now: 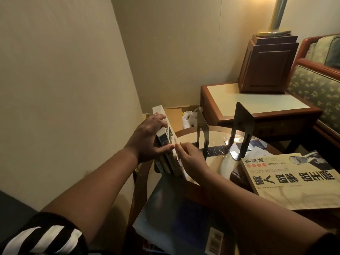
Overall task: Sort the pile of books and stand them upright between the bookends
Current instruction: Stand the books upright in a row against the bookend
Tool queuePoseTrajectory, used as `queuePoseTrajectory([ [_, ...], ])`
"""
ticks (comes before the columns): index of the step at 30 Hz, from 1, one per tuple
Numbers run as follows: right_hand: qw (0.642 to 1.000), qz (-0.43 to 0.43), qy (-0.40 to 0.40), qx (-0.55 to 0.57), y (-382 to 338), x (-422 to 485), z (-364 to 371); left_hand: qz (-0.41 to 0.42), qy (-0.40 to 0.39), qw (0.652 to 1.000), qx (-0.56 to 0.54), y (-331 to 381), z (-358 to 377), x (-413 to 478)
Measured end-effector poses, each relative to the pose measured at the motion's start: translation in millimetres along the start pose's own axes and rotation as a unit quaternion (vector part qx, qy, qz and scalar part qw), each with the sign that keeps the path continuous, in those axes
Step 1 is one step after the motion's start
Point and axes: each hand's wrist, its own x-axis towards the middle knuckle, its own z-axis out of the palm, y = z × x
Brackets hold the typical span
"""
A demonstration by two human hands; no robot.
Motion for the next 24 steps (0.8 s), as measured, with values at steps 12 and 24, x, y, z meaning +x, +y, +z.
queuePoseTrajectory([
  [12, 0.976, 0.102, -0.137, 0.136, 6, 27, 6, 0.006, 0.000, 1.000, 0.000, 0, 0, 0],
  [24, 0.978, 0.046, -0.124, 0.160, 7, 39, 17, 0.000, 0.018, 0.999, -0.041, -8, 6, -1],
])
